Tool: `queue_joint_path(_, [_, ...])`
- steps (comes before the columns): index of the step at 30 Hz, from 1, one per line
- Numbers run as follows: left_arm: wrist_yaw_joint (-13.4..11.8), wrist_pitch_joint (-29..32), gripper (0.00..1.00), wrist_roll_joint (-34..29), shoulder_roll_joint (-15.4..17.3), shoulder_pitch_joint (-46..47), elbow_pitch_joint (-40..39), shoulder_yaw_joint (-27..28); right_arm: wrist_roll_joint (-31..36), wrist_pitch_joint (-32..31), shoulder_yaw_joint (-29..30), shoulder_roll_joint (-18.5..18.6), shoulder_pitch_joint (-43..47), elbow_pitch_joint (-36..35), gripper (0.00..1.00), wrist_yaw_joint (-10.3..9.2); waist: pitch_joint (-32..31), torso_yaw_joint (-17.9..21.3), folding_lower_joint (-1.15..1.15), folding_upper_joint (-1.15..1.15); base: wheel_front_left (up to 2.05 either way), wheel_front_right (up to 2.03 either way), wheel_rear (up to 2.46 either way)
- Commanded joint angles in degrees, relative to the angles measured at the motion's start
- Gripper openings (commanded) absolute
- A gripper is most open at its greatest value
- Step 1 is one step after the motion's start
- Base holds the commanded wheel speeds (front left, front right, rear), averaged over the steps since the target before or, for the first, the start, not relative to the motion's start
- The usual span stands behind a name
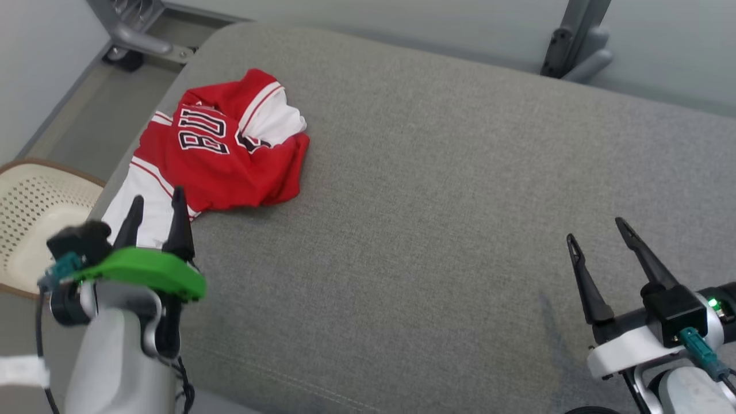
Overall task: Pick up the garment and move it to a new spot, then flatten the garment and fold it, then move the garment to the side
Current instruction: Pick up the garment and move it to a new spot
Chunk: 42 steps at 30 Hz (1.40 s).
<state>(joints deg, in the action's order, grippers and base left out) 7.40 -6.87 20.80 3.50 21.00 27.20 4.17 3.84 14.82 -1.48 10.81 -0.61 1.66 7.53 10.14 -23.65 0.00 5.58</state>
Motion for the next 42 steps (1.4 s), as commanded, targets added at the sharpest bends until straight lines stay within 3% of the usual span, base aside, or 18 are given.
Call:
queue_joint_path(1, [0.15, 2.65, 1.00, 2.41, 0.79, 5.68, 4.51, 0.48, 0.53, 0.37, -0.05, 1.50, -1.96, -1.16, 1.00, -0.09, 16.04, 2.96, 0.00, 0.01, 0.00, 0.00, 0.00])
queue_joint_path(6, [0.18, 6.24, 1.00, 5.65, 3.80, 18.58, 17.86, 0.82, 1.55, 0.37, -0.75, 4.35, -3.98, -3.14, 1.00, -0.08, 23.03, 4.40, 0.00, 0.01, 0.00, 0.00, 0.00])
queue_joint_path(13, [0.17, 5.51, 1.00, 7.80, 6.79, 26.58, 30.60, 0.81, 1.64, 0.37, -3.32, 5.51, -5.70, -4.75, 1.00, -0.09, 26.33, 7.31, 0.00, 0.01, 0.00, 0.00, 0.00])
queue_joint_path(17, [0.16, 4.03, 1.00, 8.25, 8.19, 28.38, 37.26, 0.90, 1.21, 0.37, -3.35, 4.42, -6.08, -5.20, 1.00, -0.09, 25.80, 9.05, 0.00, 0.01, 0.00, 0.00, 0.00])
queue_joint_path(18, [0.12, 4.23, 0.45, 8.58, 8.26, 28.36, 38.50, 0.85, 1.06, 0.37, -3.15, 4.00, -6.07, -5.20, 1.00, -0.08, 25.32, 9.43, 0.00, 0.01, 0.00, 0.00, 0.00])
queue_joint_path(19, [0.13, 4.05, 0.00, 8.41, 8.48, 28.32, 39.44, 0.26, 1.01, 0.37, -3.00, 3.58, -5.95, -5.07, 1.00, -0.09, 24.79, 9.76, 0.00, 0.01, 0.00, 0.00, 0.00])
queue_joint_path(25, [0.32, 1.80, 0.00, 9.09, 9.53, 27.68, 41.76, -0.99, 0.10, 0.37, -2.30, 0.98, -4.54, -3.69, 1.00, -0.08, 20.79, 10.82, 0.00, 0.01, 0.00, 0.00, 0.00])
queue_joint_path(30, [0.24, -2.12, 0.00, 9.95, 9.07, 27.53, 36.29, -4.48, -1.02, 0.37, -2.05, -1.25, -3.88, -2.58, 1.00, -0.09, 16.28, 11.39, 0.00, 0.01, 0.00, 0.00, 0.00])
queue_joint_path(35, [0.13, 0.49, 0.00, 13.03, 6.09, 23.60, 24.49, -13.33, -1.92, 0.38, -1.94, -3.18, -2.52, -1.45, 1.00, -0.08, 10.98, 12.47, 0.00, 0.01, 0.00, 0.00, 0.00])
queue_joint_path(42, [0.13, 8.99, 0.00, 16.58, 4.04, 14.28, 1.27, -27.59, -2.69, 0.38, -1.76, -5.29, -1.81, -1.63, 1.00, -0.08, 6.09, 16.17, 0.00, 0.01, 0.00, 0.00, 0.00])
